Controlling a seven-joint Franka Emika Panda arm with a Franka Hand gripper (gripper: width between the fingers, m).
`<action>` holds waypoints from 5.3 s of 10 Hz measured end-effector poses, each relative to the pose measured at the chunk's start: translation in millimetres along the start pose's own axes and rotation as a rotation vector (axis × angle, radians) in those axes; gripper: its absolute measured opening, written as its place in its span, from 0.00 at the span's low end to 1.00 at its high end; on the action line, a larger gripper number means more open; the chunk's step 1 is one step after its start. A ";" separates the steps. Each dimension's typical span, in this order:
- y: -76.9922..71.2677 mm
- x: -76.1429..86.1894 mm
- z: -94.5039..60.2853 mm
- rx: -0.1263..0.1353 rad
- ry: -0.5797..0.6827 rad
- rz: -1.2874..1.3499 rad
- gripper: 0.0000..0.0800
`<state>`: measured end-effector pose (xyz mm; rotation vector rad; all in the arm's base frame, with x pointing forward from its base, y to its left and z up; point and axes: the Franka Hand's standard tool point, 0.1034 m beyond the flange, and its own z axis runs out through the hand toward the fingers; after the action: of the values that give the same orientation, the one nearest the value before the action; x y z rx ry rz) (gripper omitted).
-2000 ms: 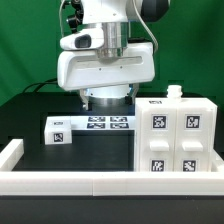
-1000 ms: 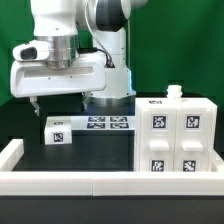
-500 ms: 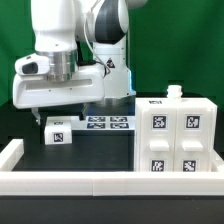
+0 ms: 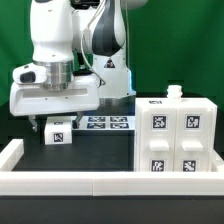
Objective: Assemble cabinet
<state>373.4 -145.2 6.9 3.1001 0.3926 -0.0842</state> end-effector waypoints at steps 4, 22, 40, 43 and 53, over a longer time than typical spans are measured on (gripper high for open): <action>0.1 1.8 -1.1 -0.001 0.002 -0.003 0.70; -124.5 180.4 -173.5 0.005 0.039 0.124 0.70; -151.7 266.7 -174.6 -0.005 0.107 0.008 0.70; -151.3 273.6 -165.0 -0.007 0.099 -0.015 0.70; -150.8 276.6 -162.3 -0.009 0.116 0.001 0.70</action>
Offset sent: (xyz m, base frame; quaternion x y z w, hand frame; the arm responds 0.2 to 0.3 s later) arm 0.0000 0.0000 0.0000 0.0000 0.0000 0.0000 1.0000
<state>611.6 73.2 152.3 3.1054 0.3932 0.0977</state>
